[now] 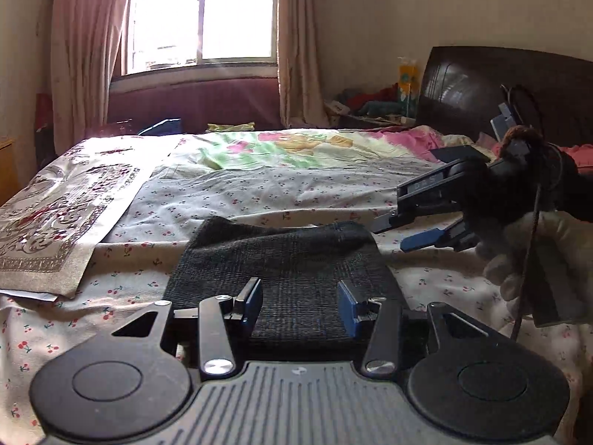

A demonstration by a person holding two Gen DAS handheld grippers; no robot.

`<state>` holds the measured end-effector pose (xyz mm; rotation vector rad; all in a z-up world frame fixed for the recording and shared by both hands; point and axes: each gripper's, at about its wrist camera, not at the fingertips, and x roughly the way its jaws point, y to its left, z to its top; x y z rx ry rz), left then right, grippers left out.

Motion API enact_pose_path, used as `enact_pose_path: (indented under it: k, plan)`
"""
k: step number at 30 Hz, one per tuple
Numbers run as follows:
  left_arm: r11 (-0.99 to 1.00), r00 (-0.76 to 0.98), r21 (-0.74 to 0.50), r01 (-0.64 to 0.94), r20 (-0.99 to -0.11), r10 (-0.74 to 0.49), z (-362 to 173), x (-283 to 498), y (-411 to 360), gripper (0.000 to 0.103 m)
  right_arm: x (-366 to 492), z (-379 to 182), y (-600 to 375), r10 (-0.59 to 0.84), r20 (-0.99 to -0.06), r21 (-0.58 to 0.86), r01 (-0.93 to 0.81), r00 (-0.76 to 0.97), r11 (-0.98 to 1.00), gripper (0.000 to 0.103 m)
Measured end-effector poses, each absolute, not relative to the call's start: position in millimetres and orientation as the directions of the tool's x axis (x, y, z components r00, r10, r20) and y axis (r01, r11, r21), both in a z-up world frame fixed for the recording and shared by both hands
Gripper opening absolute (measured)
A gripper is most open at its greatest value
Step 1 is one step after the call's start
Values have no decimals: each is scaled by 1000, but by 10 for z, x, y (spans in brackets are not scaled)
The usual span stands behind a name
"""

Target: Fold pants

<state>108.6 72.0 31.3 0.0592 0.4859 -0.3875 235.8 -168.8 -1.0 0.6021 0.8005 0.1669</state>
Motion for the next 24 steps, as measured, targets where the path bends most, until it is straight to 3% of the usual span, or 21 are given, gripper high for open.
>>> enact_pose_path:
  k: [6,13,17,20,23,24]
  plan:
    - [863,712,-65,501,-535,-454,15,1141,109,58,2387,-290,-1834,492,-571,693,65,657,718,55]
    - [852,680,-81,518,-566,-467,-149,1180,103,58,2924,-464,-1576,464,-594,669,83,657,739,53]
    - [852,679,-63,520,-575,-457,-165,1158,78,58,3251,-403,-1616,420,-600,662,127,681,739,36]
    - [852,677,-78,517,-572,-463,-157,1165,101,58,3324,-323,-1693,386,-616,641,153,687,752,5]
    - [858,680,-97,505,-567,-465,-120,1130,126,58,3130,-142,-1750,384,-595,622,103,706,776,4]
    - [860,681,-109,499,-564,-467,-102,1112,148,58,3037,-75,-1768,375,-593,608,91,713,789,8]
